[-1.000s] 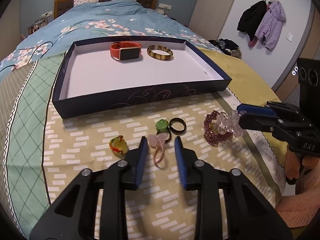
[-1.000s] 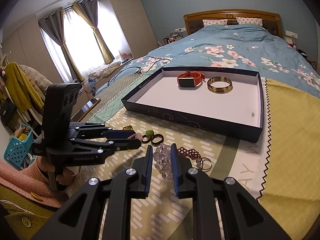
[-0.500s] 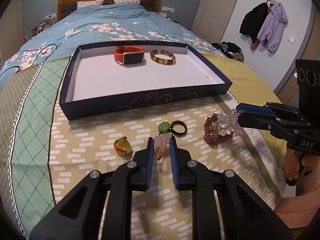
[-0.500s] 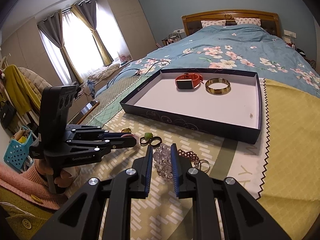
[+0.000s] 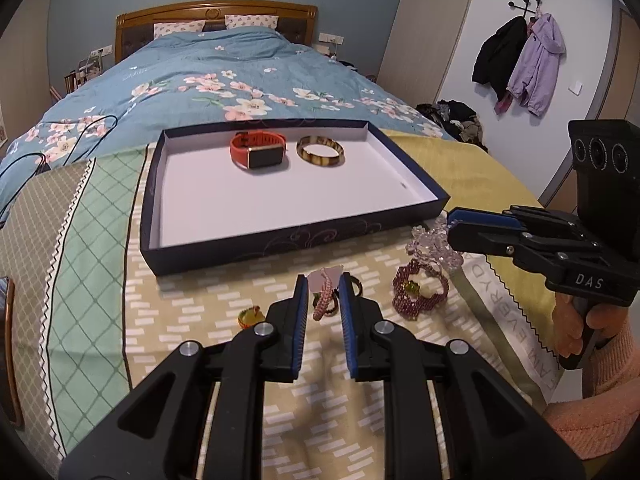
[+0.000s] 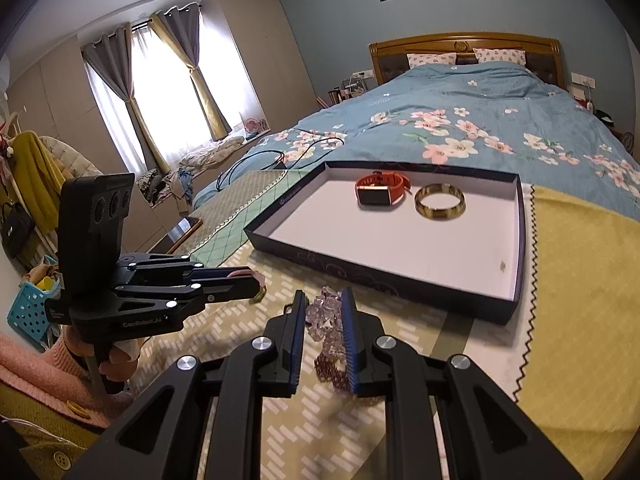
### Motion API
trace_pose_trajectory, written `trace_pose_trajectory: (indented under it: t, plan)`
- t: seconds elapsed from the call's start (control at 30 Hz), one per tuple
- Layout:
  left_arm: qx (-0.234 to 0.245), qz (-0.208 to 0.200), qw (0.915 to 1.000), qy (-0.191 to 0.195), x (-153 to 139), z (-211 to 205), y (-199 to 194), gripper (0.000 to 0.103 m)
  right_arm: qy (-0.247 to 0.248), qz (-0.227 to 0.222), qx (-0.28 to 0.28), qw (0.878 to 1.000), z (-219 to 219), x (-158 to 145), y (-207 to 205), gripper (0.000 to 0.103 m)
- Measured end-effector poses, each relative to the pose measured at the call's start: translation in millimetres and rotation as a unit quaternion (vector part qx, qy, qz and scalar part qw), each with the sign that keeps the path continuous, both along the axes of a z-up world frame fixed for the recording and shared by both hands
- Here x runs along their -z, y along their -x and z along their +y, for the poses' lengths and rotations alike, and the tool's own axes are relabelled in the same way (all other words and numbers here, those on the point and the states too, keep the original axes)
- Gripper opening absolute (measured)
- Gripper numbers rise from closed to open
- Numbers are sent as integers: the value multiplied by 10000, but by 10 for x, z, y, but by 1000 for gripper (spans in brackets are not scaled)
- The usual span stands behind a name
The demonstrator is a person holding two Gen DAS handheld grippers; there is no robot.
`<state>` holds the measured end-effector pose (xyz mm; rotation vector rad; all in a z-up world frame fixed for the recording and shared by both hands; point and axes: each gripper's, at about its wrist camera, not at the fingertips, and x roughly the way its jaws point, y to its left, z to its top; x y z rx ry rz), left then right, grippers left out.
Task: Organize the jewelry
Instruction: 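Grasp the pink hair tie with the left gripper while the right holds the crystal bracelet, then carry the hair tie with the left gripper while the right carries the crystal bracelet to the tray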
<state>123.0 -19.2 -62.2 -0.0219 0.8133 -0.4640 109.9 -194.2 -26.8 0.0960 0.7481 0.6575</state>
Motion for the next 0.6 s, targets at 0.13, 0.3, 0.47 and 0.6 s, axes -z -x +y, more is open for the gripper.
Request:
trace_pose_trajectory:
  t: [0.13,0.3,0.47,0.6]
  plan:
    - [-25,-59,10000,-12,-56,15,-49,16,1,-60,15,10000,2,-53,-85,16]
    - [-55,-141,9999,-23,-119,17,-133,16,5,-131,54,9999,-20,-111,-195,16]
    - [-70,-204,9998,-45,-157,3,-221,16,-51,-179,84,9998,-61,-168,-325,3]
    - [-72,-214,9997,-66,-164,-14,-274,16,-54,-153,159,9997,-89,-170,-420,3]
